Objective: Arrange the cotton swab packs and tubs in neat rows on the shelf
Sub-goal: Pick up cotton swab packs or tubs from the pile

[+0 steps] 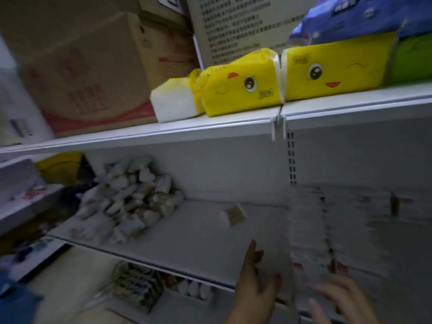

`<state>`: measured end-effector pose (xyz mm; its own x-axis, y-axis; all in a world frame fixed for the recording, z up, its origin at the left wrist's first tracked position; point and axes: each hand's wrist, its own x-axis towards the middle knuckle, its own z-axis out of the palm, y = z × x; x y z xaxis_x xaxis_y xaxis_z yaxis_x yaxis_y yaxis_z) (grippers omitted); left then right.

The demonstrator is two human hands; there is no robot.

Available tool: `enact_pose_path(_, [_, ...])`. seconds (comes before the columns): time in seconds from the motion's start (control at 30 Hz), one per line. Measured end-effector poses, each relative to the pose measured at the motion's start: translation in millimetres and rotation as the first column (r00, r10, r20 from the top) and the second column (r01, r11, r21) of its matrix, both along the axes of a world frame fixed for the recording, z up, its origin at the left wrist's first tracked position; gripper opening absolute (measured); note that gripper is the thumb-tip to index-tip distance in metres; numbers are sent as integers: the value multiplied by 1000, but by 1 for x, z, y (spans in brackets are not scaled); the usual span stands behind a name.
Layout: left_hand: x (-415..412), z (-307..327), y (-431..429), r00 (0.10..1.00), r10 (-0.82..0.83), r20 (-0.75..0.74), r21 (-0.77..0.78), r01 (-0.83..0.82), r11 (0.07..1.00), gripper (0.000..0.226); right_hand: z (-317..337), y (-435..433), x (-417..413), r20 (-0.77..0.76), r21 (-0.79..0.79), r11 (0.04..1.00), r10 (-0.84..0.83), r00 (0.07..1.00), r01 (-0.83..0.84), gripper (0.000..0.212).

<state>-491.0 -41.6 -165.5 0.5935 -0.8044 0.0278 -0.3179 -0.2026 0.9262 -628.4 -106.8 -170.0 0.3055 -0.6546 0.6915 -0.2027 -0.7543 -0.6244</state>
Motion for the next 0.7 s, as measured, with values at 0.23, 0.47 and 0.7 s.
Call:
enact_pose_path(0.23, [100, 19, 87, 951, 216, 222, 104, -243, 964, 34, 22, 45, 100, -193, 19, 912, 405, 894, -410, 18])
enact_pose_path(0.47, [219, 18, 142, 887, 361, 287, 143, -412, 900, 22, 0, 47, 226, -366, 318, 850, 519, 772, -421, 8])
enact_pose_path(0.7, [344, 27, 139, 788, 368, 494, 99, -471, 877, 34, 2, 46, 338, -543, 364, 910, 380, 749, -198, 4])
